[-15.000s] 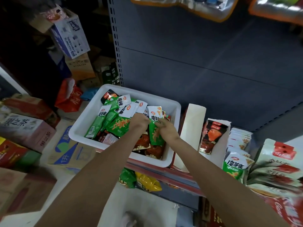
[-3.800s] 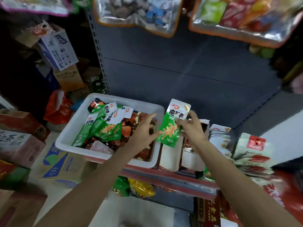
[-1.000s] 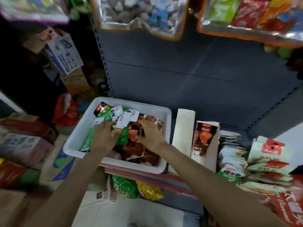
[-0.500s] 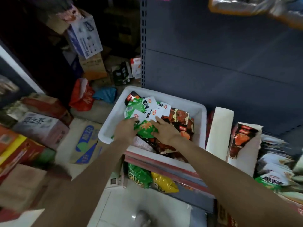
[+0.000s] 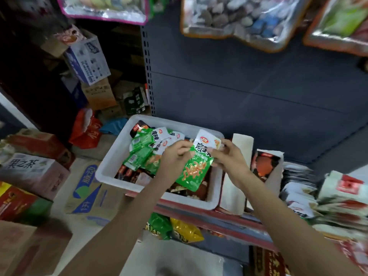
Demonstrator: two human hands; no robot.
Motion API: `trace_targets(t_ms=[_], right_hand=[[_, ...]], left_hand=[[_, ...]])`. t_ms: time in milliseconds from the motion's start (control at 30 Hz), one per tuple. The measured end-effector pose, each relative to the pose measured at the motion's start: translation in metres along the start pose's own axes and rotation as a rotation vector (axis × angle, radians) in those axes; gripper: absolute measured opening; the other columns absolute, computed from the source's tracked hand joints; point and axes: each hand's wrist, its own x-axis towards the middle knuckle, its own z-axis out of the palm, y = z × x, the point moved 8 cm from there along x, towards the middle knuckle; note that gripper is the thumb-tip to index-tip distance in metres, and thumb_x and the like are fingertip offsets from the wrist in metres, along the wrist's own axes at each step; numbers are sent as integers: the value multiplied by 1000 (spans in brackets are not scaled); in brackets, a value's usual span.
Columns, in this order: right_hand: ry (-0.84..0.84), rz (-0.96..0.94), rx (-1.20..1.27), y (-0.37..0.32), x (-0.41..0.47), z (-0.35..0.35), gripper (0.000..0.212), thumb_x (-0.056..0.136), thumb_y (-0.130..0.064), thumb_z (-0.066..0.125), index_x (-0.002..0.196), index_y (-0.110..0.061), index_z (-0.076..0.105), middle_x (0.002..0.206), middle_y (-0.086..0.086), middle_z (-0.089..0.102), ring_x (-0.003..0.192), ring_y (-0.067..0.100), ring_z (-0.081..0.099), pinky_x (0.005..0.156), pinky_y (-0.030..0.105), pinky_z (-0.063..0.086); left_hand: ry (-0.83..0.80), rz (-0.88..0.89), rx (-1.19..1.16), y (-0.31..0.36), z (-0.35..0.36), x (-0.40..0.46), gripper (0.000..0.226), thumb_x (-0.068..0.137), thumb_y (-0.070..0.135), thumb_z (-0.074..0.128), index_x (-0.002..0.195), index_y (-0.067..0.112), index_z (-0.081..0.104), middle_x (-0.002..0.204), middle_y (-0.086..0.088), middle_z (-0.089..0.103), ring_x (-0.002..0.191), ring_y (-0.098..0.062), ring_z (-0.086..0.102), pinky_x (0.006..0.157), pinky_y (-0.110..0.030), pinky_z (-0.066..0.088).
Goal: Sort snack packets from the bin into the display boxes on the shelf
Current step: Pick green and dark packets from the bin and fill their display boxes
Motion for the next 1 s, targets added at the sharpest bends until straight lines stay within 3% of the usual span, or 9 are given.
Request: trace_targets(t_ms=[133, 233, 367, 467, 533, 667, 833, 967, 1000], right_hand=[[63, -10, 22, -13, -21, -71, 26, 81, 3, 67, 87, -14, 49, 71, -4, 68, 69, 10, 68, 51, 20, 53], [177, -61, 33, -27, -37, -131, 27, 81, 11, 64, 86, -11, 49, 64, -5, 65, 58, 7, 64, 46, 19, 51], [307, -156, -42, -46, -58, -201, 21, 84, 8, 61, 93, -10, 58, 70, -8, 66, 59, -1, 63, 51, 15, 51], [396, -232, -26, -59, -72, -243, 18, 87, 8, 58, 95, -8, 60, 72, -3, 64, 59, 0, 62, 50, 12, 48], [428, -297, -29, -68, -80, -263, 17, 87, 7, 57, 100, -4, 58, 78, 2, 62, 62, 3, 61, 49, 12, 47], [456, -419, -65, -78, -86, -289, 17, 88, 6, 56, 99, -8, 59, 84, -2, 65, 69, -1, 62, 62, 17, 52], [461, -480, -144, -81, -85, -300, 15, 90, 5, 54, 90, -10, 58, 80, -6, 64, 67, -7, 58, 63, 12, 48], [352, -421, -307, -66, -71, -295, 19, 89, 3, 56, 84, -15, 60, 79, 8, 65, 73, 10, 58, 69, 30, 51], [319, -390, -370, -60, -66, -294, 17, 88, 3, 57, 87, -14, 62, 83, 10, 66, 77, 13, 59, 71, 29, 51]], left_hand=[[-51, 23, -47, 31, 69, 2, 18, 86, 8, 65, 102, 14, 61, 94, 3, 65, 85, -1, 61, 71, -5, 46], [-117, 13, -46, 48, 125, 8, 20, 85, 9, 67, 103, 5, 62, 91, 0, 65, 81, -3, 61, 71, -7, 44], [-161, 16, 107, 56, 193, 12, 18, 93, 8, 55, 107, -1, 61, 103, -12, 67, 98, -23, 63, 85, -25, 45], [-252, 75, 258, 66, 238, 7, 35, 86, -6, 50, 119, 3, 60, 111, -9, 66, 104, -23, 61, 88, -22, 43], [-315, 125, 413, 69, 262, 5, 44, 82, -3, 51, 124, 9, 58, 117, -12, 64, 108, -28, 57, 92, -27, 43], [-407, 69, 554, 62, 291, 4, 44, 83, 4, 54, 126, 13, 54, 119, -14, 59, 109, -30, 53, 94, -38, 45], [-488, 137, 716, 59, 301, -5, 44, 87, 3, 48, 127, 19, 58, 125, -6, 57, 121, -26, 43, 98, -32, 37], [-539, 140, 760, 54, 301, -7, 46, 87, 3, 50, 128, 24, 57, 131, 0, 55, 123, -23, 39, 103, -35, 35], [-545, 141, 759, 55, 301, -8, 46, 88, 4, 51, 127, 26, 57, 128, 1, 55, 121, -23, 41, 102, -35, 36]])
